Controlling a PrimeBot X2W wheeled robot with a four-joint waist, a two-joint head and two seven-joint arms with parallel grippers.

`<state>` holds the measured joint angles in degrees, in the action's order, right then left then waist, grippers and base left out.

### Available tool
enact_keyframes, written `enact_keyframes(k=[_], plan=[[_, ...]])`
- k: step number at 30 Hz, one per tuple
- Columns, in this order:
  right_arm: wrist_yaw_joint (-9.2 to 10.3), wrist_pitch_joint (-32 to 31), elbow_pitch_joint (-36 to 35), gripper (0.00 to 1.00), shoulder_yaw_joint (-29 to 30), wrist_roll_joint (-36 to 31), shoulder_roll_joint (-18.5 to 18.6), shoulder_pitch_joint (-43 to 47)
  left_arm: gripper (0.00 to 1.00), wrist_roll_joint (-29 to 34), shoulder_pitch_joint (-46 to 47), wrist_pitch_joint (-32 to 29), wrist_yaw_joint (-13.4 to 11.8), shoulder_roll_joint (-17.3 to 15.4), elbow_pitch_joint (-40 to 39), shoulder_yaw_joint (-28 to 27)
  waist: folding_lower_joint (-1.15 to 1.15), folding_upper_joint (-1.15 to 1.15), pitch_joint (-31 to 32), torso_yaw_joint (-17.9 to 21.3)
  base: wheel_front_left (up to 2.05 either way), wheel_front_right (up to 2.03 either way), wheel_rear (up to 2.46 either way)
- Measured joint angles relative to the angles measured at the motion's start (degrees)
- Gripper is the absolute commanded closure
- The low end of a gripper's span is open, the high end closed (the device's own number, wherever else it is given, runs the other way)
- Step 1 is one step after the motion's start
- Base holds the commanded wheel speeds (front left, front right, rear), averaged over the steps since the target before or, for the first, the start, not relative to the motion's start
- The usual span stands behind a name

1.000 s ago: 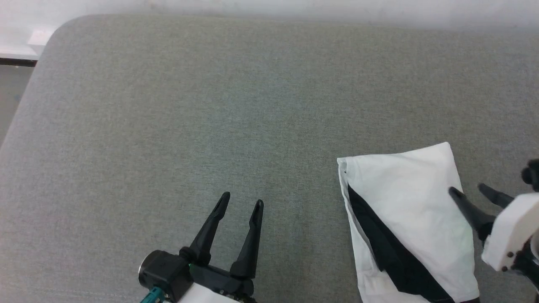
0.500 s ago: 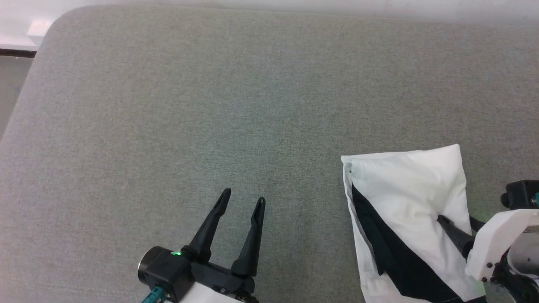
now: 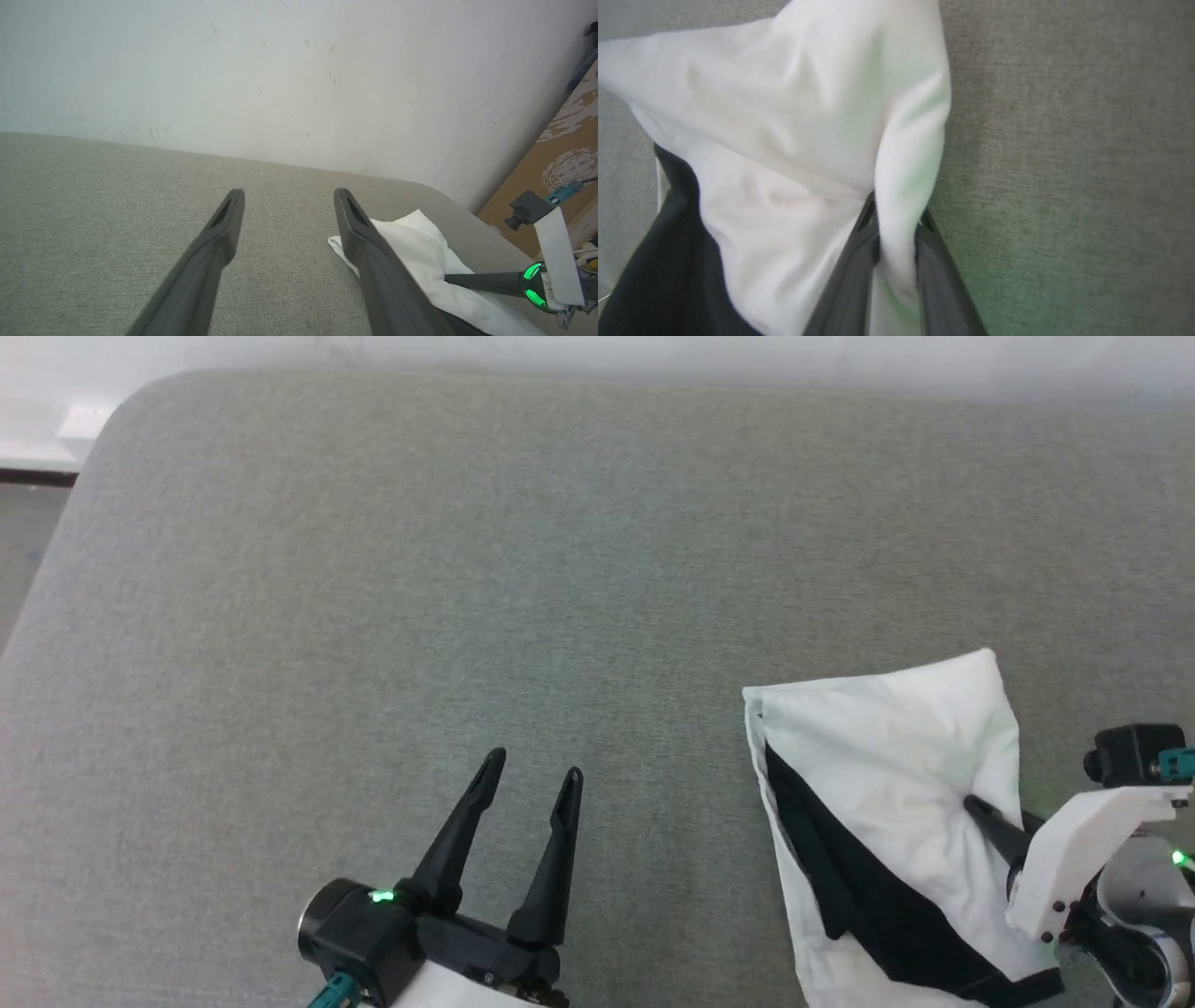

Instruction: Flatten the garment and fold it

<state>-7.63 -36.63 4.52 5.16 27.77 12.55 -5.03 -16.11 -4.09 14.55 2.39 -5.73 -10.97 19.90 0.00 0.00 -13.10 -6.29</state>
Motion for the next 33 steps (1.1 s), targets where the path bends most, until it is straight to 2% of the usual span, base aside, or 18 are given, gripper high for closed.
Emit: enact_keyframes(k=[12,20,33], plan=[[0.03,-0.2,1.4,1.00,-3.2,-2.7,6.3,-11.1,0.00,0.0,1.0,-1.5,-0.5,-0.7,-1.1,0.1,0.00,0.00,1.4,7.4,0.00,0.00,0.00],[0.03,-1.1,4.5,1.00,-6.4,-5.1,13.7,-18.2,0.00,0.5,3.7,-2.7,-0.5,-1.1,-1.8,0.6,0.00,0.00,0.8,12.6,0.00,0.00,0.00],[0.01,6.8,11.5,1.00,-10.0,-7.6,24.7,-29.1,0.00,4.6,10.9,-6.0,-1.1,-2.4,-4.8,1.2,0.01,0.00,-8.6,16.5,0.00,0.00,0.00]])
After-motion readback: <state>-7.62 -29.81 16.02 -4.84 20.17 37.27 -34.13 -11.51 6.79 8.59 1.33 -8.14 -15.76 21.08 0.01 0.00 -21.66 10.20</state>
